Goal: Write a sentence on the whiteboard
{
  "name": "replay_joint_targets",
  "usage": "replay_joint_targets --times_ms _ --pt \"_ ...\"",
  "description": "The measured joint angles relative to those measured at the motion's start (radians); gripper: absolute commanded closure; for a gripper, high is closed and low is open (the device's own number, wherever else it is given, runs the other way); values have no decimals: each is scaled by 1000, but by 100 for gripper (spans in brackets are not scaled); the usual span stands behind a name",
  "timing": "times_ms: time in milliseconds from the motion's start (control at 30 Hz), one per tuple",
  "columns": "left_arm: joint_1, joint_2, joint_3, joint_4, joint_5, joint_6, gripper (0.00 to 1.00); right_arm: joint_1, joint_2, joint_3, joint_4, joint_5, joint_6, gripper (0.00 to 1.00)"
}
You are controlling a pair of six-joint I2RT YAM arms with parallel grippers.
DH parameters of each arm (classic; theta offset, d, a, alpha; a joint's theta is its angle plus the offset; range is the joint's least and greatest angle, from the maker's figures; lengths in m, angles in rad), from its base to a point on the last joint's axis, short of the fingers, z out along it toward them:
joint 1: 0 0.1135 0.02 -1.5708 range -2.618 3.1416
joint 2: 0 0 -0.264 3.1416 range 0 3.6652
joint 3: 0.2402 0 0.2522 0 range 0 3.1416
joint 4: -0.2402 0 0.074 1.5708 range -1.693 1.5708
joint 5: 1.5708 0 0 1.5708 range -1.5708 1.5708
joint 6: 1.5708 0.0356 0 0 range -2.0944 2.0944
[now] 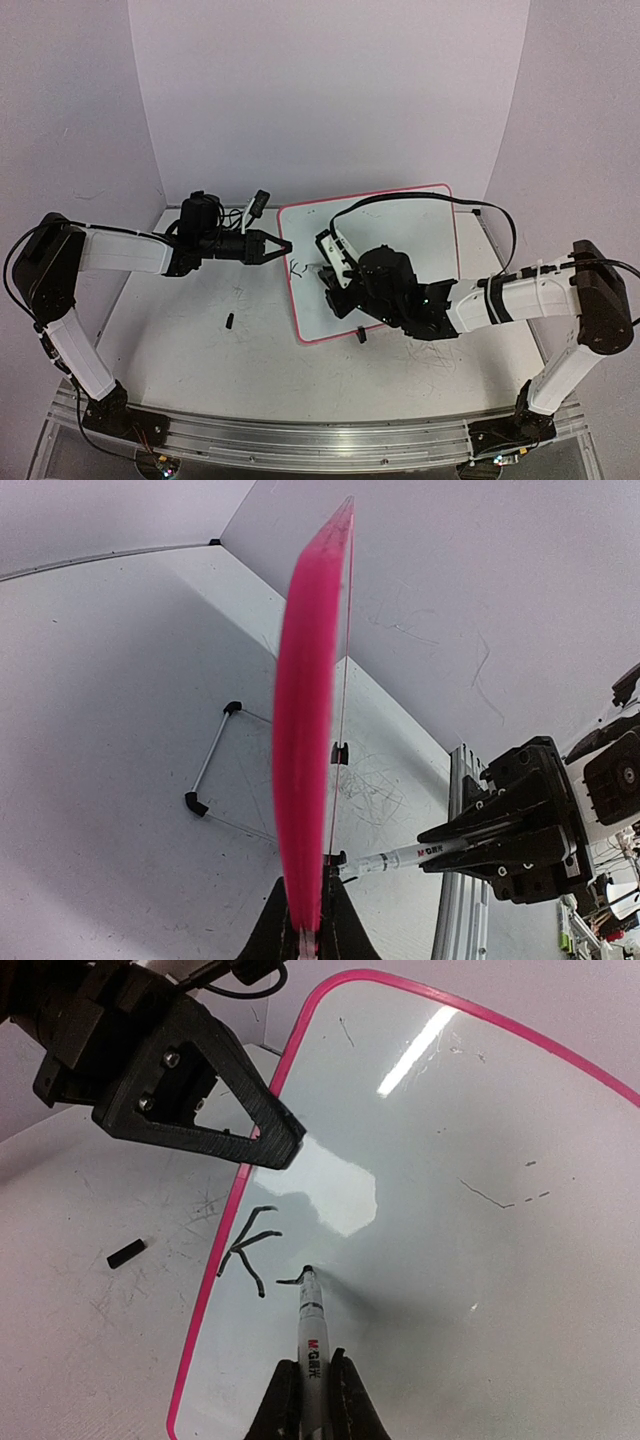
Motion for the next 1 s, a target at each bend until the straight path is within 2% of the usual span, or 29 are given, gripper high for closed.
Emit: replay_joint_targets --times_ms 1000 --pt "0 0 0 0 0 0 92 0 13 0 -7 -45 19 100"
